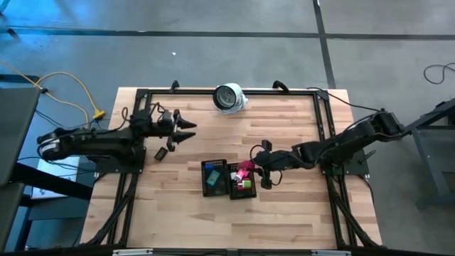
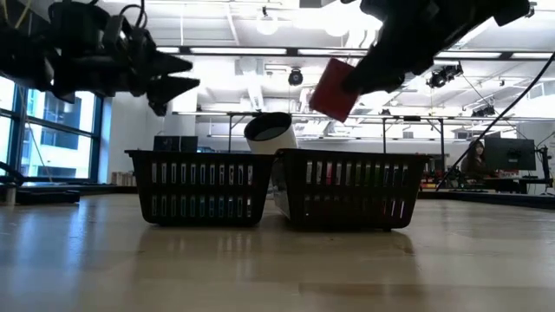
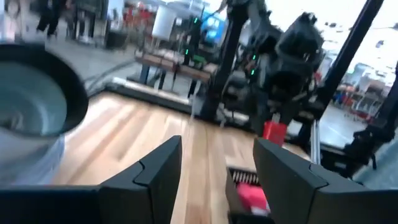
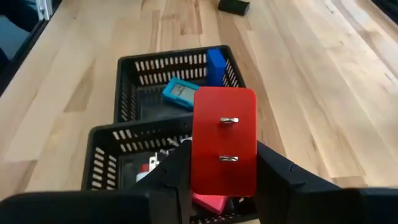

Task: Pick & Place Office items
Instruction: Put the red charger adapter into the right black bin

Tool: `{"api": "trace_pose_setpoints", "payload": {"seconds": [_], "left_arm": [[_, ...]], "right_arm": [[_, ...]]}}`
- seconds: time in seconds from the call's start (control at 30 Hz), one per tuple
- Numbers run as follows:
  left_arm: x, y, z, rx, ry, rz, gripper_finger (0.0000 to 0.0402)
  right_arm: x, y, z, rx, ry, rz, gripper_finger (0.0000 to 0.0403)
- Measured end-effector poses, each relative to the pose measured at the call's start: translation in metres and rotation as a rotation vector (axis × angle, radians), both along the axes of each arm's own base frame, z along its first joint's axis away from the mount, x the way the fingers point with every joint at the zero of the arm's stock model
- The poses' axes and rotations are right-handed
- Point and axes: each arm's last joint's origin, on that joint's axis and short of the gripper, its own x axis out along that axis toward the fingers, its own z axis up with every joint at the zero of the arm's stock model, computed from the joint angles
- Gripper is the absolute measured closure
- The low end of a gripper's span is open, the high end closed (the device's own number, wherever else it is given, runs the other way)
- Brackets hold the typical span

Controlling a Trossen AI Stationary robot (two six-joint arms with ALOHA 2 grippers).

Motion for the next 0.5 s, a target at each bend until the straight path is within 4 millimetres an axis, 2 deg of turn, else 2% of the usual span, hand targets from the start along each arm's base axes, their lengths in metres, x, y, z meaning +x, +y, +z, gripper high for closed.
{"api": "trace_pose_setpoints", "payload": {"seconds": [0.2,0.4,0.5], "left_arm": [[-0.018,-0.006,-0.003,-0.016,0.136,0.047,0.0209],[-0.047,-0.026,0.012,0.062,0.073,0.097,0.0209],[-0.056,-0.034,0.011,0.053,0.085,0.165,0.0209]], "right_arm": [[-0.002,-0.001,-0.003,0.003,0.046,0.017,0.0292],[0.0,-0.007,-0.002,0.021,0.04,0.027,0.0293],[0.001,-0.008,-0.002,0.042,0.037,0.048,0.0293]]}}
